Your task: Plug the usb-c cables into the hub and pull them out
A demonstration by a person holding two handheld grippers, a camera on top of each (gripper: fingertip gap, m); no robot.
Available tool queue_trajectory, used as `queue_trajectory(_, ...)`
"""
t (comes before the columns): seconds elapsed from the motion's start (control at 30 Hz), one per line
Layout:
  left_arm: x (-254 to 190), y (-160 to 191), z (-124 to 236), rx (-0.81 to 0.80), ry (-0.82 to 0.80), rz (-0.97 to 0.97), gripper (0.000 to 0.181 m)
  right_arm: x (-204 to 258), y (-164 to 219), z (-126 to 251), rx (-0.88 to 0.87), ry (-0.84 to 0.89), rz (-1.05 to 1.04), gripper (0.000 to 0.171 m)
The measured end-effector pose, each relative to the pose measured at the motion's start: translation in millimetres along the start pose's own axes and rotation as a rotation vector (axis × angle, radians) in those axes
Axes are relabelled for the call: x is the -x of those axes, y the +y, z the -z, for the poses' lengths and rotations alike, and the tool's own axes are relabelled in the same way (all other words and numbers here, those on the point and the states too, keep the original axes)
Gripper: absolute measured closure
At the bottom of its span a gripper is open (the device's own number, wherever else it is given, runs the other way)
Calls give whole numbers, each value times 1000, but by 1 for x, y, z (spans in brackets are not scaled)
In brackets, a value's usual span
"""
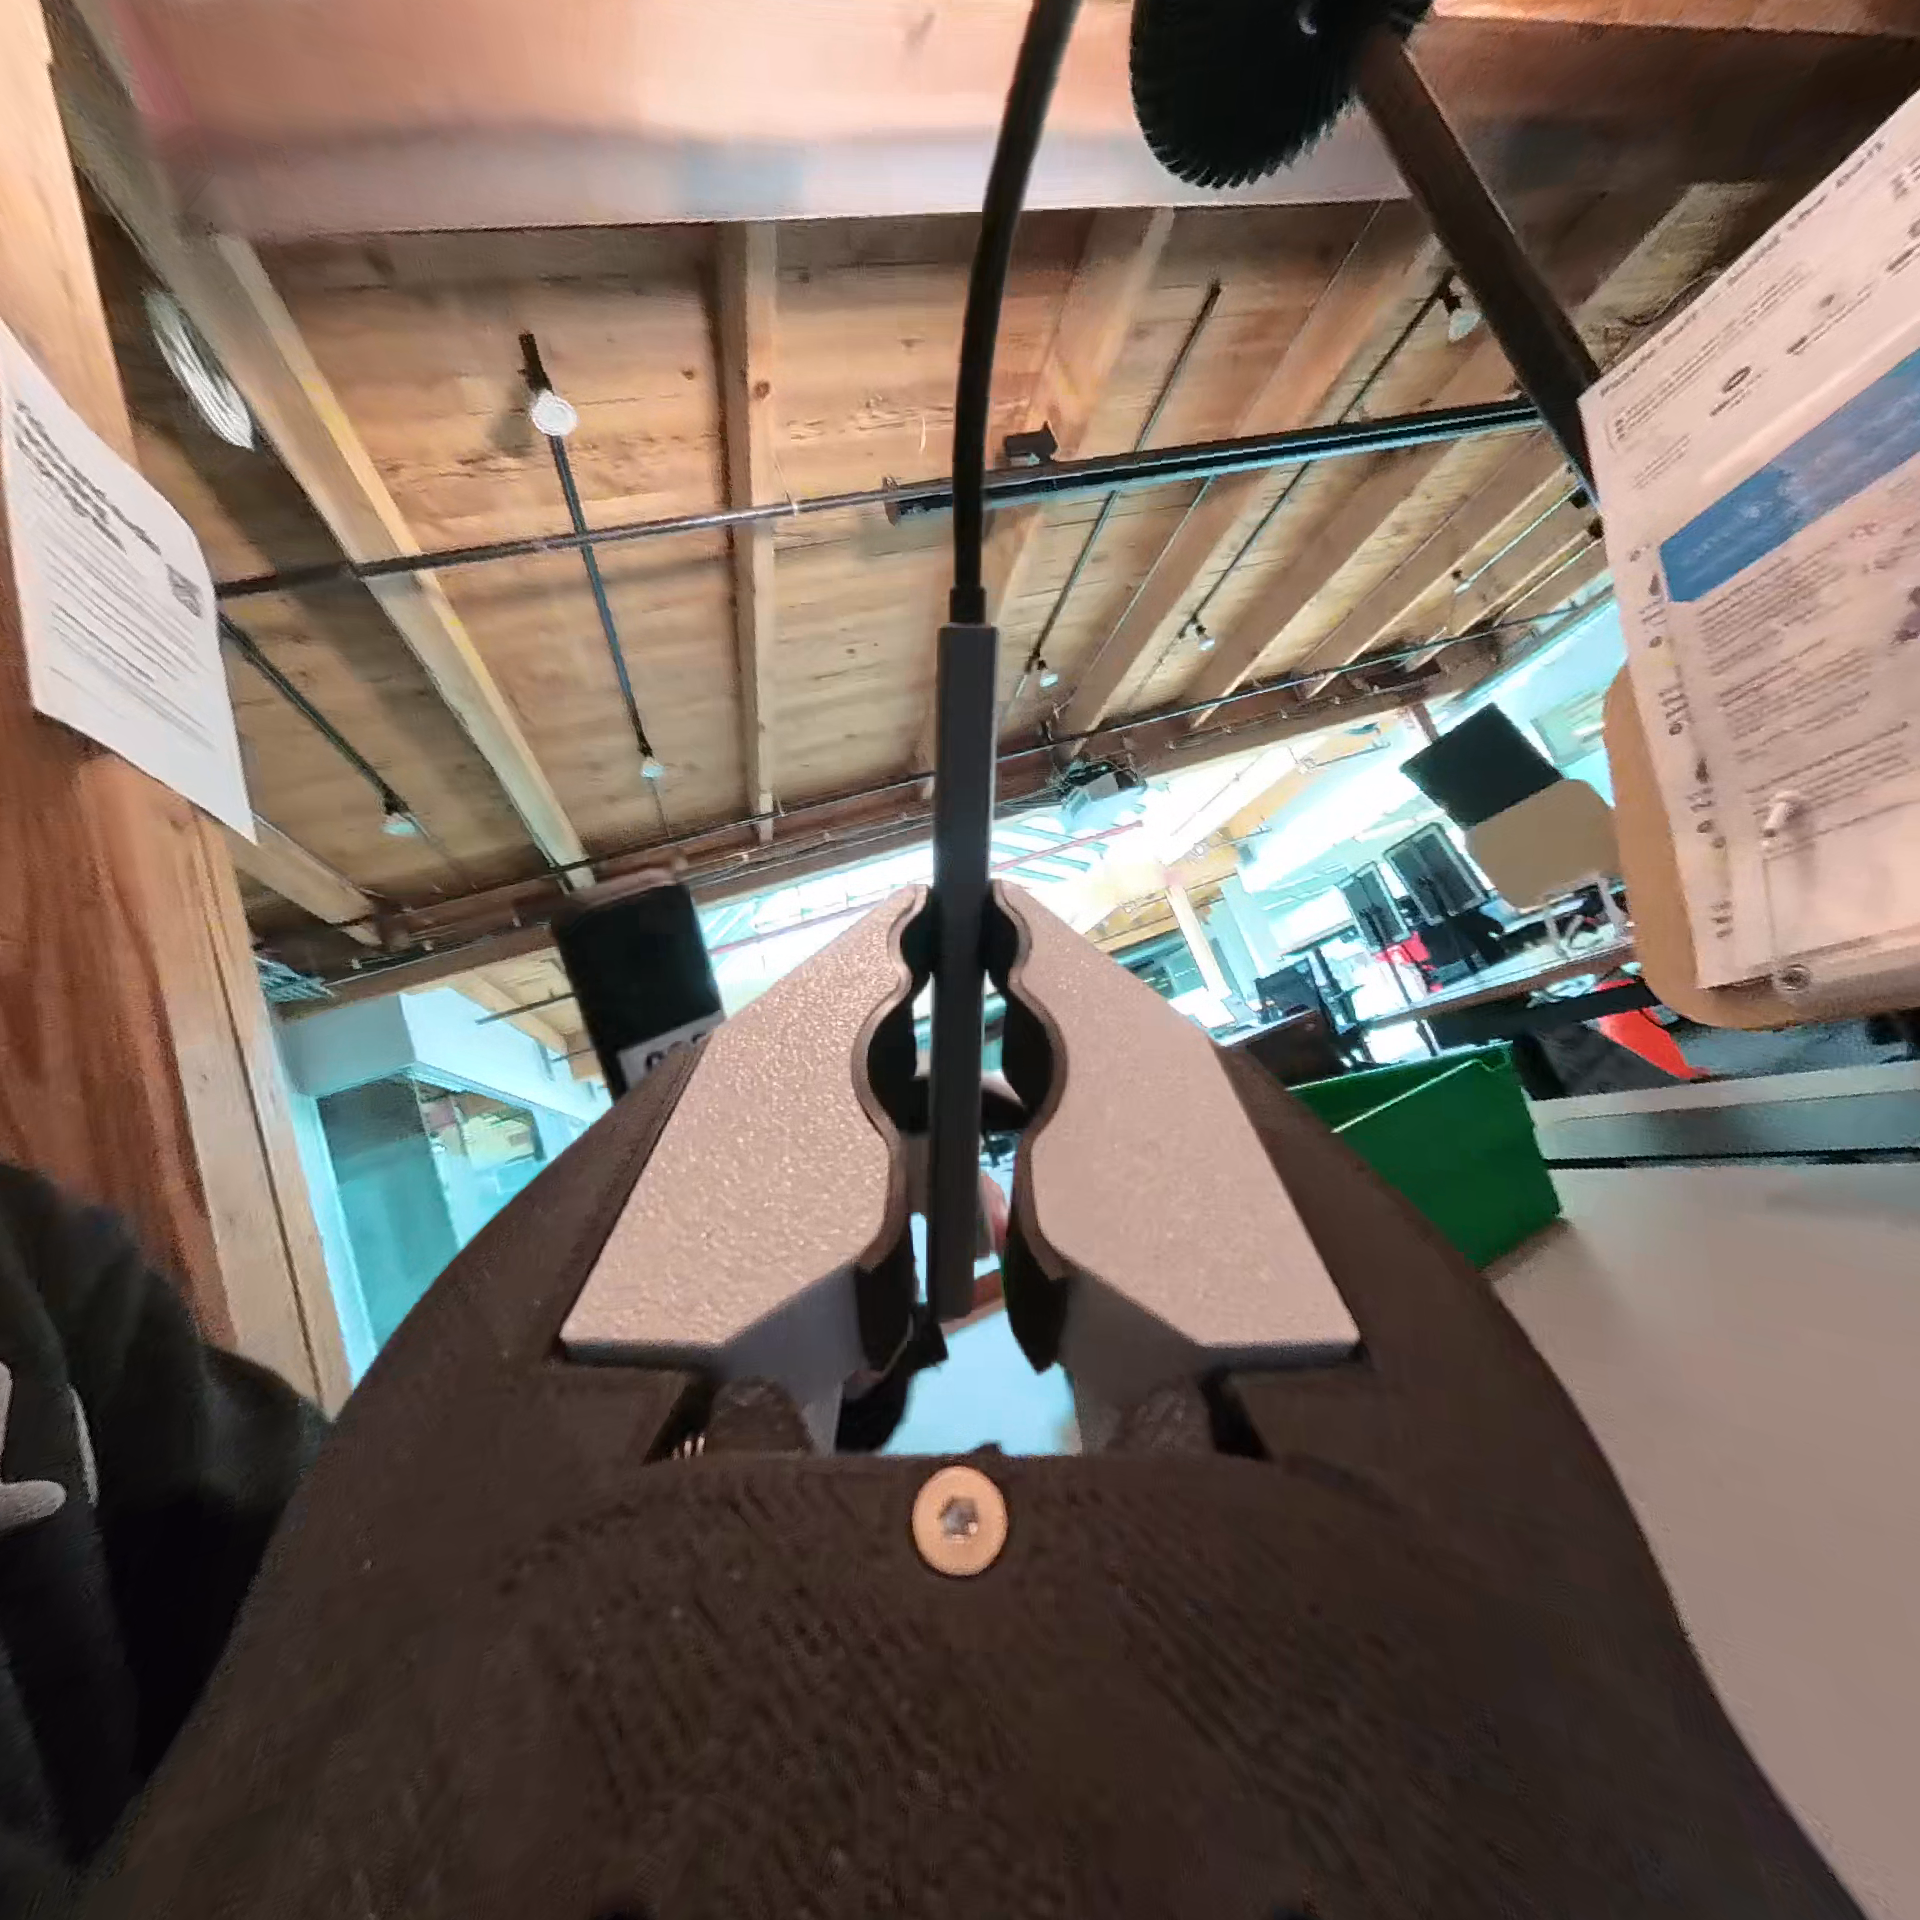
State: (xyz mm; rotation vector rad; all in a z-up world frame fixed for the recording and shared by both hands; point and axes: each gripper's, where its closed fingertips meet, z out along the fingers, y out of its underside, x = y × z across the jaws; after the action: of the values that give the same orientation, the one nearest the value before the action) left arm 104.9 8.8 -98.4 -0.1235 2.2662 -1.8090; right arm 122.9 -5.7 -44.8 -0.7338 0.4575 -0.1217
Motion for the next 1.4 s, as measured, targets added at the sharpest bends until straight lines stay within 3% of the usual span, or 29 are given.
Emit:
queue_trajectory(0.07,-6,8,-6,24,-38,-58,145,6,3,-3,-2,-33,0,163)
queue_trajectory(0.1,-5,9,-8,27,-73,-80,163,7,4,-4,1,-33,3,163)
queue_trajectory(0.23,8,8,-3,42,-167,-230,166,9,7,-2,72,-22,12,158)
queue_trajectory(0.27,17,7,2,58,-227,-335,167,2,10,1,110,31,-15,150)
queue_trajectory(0.3,30,6,9,91,-313,-456,167,-4,17,5,167,76,-36,128)
queue_trajectory(0.4,64,-10,37,162,-570,-873,169,-1,59,26,508,88,-110,98)
queue_trajectory(0.47,73,-21,51,170,-665,-1155,173,18,66,33,641,54,-67,100)
queue_trajectory(0.57,87,-18,62,263,-732,-1447,174,38,35,23,631,115,304,112)
queue_trajectory(0.6,90,-16,64,264,-736,-1466,174,39,27,23,655,162,427,113)
queue_trajectory(0.67,95,-15,67,296,-751,-1504,174,30,4,19,623,320,644,93)
queue_trajectory(0.73,98,-13,67,319,-778,-1564,174,31,-14,11,517,392,744,93)
queue_trajectory(0.8,98,-12,64,330,-805,-1597,174,35,-12,3,467,391,733,95)
queue_trajectory(0.9,90,-15,58,299,-841,-1614,175,12,17,2,547,404,705,86)
queue_trajectory(1.0,80,-20,52,247,-843,-1620,175,3,30,1,520,382,781,101)
queue_trajectory(1.07,78,-20,49,221,-843,-1644,174,-2,34,3,559,378,841,100)
queue_trajectory(1.17,78,-12,44,195,-793,-1651,174,15,31,0,514,263,911,105)
queue_trajectory(1.23,70,-5,38,175,-730,-1719,174,26,36,0,504,183,844,115)
queue_trajectory(1.3,63,-7,35,138,-725,-1714,175,-2,46,11,619,284,799,103)
queue_trajectory(1.4,63,-21,38,110,-769,-1678,174,-17,58,21,660,314,812,112)
